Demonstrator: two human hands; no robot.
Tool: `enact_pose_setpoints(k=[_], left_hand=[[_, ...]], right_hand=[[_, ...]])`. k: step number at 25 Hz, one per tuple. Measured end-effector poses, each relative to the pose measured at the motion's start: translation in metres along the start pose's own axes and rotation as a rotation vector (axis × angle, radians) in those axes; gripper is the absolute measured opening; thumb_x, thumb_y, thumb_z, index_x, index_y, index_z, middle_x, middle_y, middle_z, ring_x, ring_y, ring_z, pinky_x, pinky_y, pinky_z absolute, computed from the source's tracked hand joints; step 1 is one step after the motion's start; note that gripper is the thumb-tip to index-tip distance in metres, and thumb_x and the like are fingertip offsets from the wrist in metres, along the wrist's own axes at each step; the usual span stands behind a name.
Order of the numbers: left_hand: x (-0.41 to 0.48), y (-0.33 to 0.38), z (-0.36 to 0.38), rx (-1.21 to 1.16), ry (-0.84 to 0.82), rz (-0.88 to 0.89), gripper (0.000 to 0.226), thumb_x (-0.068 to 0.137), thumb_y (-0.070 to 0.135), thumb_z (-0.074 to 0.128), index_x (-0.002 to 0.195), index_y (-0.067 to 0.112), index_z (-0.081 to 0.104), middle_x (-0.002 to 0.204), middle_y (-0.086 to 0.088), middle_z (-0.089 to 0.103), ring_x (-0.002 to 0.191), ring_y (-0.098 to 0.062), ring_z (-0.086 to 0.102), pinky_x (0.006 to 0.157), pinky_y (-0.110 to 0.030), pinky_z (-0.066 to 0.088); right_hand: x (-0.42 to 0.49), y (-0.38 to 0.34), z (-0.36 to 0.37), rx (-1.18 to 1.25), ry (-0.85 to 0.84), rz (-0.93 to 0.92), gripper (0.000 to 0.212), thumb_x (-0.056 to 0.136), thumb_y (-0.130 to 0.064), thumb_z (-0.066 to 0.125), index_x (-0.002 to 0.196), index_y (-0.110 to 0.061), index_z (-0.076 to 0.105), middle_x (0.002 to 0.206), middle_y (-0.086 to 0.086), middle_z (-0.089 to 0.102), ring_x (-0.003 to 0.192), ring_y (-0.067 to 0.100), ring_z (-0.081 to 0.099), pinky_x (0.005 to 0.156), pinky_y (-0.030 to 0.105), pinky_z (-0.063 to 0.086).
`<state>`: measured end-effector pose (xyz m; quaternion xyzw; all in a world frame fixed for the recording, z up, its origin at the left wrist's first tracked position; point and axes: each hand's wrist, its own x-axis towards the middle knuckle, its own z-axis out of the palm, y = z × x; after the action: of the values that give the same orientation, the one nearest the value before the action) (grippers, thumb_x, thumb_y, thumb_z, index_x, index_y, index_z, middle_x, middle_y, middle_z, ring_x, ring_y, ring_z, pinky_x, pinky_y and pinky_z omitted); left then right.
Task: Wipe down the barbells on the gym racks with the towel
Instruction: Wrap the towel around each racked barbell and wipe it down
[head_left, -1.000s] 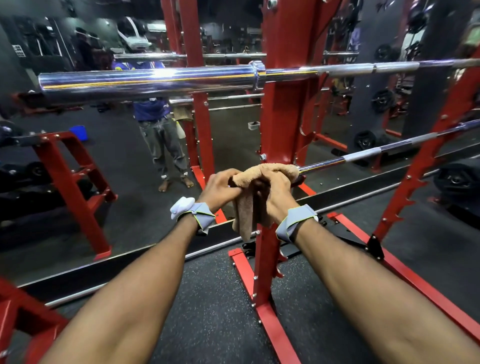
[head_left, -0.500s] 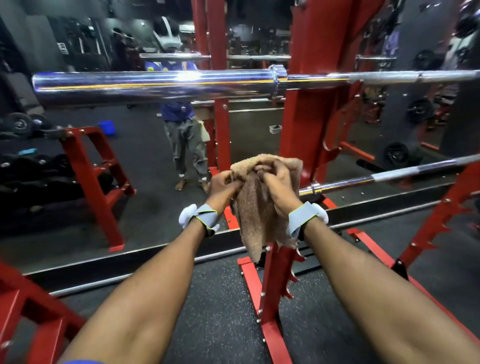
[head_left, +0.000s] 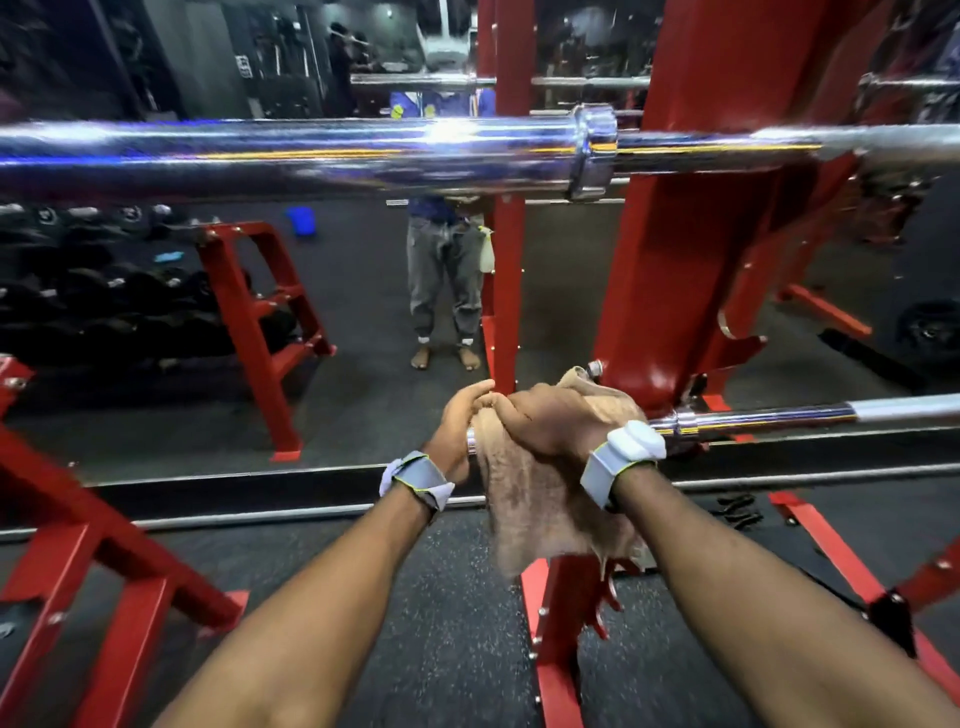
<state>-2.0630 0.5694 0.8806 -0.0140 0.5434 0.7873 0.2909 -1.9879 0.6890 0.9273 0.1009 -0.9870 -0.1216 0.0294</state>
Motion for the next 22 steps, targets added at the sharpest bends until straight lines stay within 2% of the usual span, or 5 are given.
enact_pose_setpoints(k=[5, 7, 11, 18, 22], left_hand=[[0.000, 0.004, 0.006, -0.078, -0.131, -0.115, 0.021, 0.085, 0.027, 0.060, 0.080, 0.007, 0.061, 0.066, -0.009, 0.067, 0.064, -0.025, 0.063, 0.072, -0.032, 0.052], [-0.001, 0.004, 0.009, -0.126, -0.148, -0.111, 0.020, 0.089, 0.026, 0.054, 0.084, 0.007, 0.059, 0.067, -0.009, 0.065, 0.063, -0.022, 0.062, 0.068, -0.028, 0.053], [0.000, 0.001, 0.009, -0.240, -0.064, -0.072, 0.021, 0.093, 0.027, 0.046, 0.084, 0.011, 0.056, 0.081, -0.012, 0.048, 0.075, -0.025, 0.053, 0.075, -0.035, 0.047], [0.017, -0.009, 0.001, -0.075, -0.051, 0.077, 0.054, 0.052, 0.034, 0.078, 0.095, 0.003, 0.066, 0.100, -0.020, 0.060, 0.092, -0.030, 0.058, 0.102, -0.044, 0.045], [0.028, -0.022, -0.008, -0.018, -0.077, 0.092, 0.060, 0.067, 0.038, 0.075, 0.109, -0.005, 0.068, 0.115, -0.023, 0.064, 0.107, -0.032, 0.062, 0.108, -0.054, 0.042]], right_hand=[[0.002, -0.013, -0.017, 0.323, 0.124, 0.147, 0.031, 0.100, -0.026, 0.034, 0.078, -0.016, 0.054, 0.091, 0.015, 0.069, 0.082, 0.035, 0.069, 0.067, 0.042, 0.050], [-0.003, -0.024, -0.007, 0.133, 0.286, 0.114, 0.037, 0.096, -0.030, 0.028, 0.093, -0.014, 0.062, 0.088, 0.009, 0.071, 0.076, 0.033, 0.069, 0.062, 0.041, 0.045], [-0.013, -0.019, -0.020, 0.304, -0.107, 0.040, 0.069, 0.074, -0.065, 0.047, 0.128, -0.022, 0.041, 0.122, 0.002, 0.054, 0.111, 0.026, 0.053, 0.087, 0.045, 0.037], [-0.008, -0.021, -0.007, 0.020, 0.315, -0.007, 0.045, 0.057, -0.046, 0.085, 0.089, -0.023, 0.062, 0.077, -0.007, 0.067, 0.068, 0.015, 0.067, 0.062, 0.031, 0.043], [-0.005, -0.008, -0.050, 0.612, -0.256, 0.100, 0.042, 0.068, -0.042, 0.087, 0.100, -0.032, 0.061, 0.082, -0.019, 0.061, 0.074, -0.003, 0.059, 0.061, 0.014, 0.039]])
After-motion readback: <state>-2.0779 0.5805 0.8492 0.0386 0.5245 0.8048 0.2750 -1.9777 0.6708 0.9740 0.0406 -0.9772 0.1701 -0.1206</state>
